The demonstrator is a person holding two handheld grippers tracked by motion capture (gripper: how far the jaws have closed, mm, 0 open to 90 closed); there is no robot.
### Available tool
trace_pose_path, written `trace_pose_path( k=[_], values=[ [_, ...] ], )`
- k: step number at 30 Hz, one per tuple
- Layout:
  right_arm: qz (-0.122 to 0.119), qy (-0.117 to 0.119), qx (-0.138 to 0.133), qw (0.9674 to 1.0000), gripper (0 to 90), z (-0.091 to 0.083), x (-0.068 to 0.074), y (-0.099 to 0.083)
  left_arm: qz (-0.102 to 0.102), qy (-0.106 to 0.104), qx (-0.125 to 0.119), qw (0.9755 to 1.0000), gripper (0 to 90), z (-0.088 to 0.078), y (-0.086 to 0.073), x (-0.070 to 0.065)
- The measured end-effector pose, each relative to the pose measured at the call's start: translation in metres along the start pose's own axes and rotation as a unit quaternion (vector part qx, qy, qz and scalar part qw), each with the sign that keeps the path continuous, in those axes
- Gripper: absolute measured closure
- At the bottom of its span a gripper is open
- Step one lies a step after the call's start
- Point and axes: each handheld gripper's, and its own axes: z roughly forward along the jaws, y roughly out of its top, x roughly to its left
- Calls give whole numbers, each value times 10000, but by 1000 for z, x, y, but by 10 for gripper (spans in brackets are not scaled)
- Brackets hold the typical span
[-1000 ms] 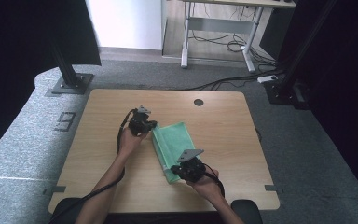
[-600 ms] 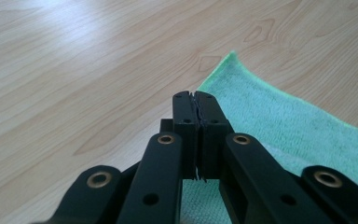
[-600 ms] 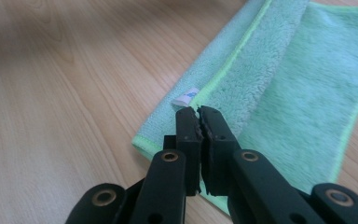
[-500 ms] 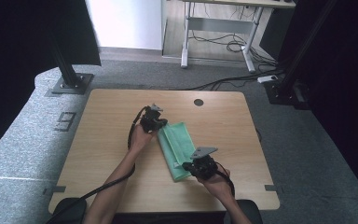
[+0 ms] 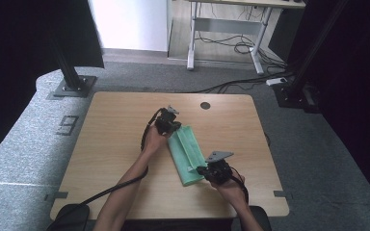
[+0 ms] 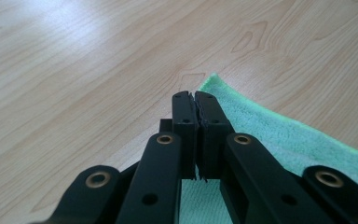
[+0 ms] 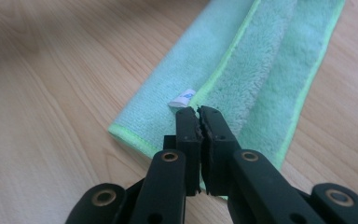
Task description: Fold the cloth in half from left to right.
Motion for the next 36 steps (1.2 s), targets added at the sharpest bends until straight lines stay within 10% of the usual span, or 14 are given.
trace_pose_path(
  k=[10,22,36],
  values=[
    [112,-112,170,9997,854,7,-11,-8,16,47,188,9998,829,19,0,-1],
    [162,-435,-93,9989,582,-7,-19,-4,63,126,-218,9997,251,-5,9,-9],
    [130,-667,97,9976,504,6,-37,-3,182,90,7,9998,157,-24,-28,-12]
  ],
)
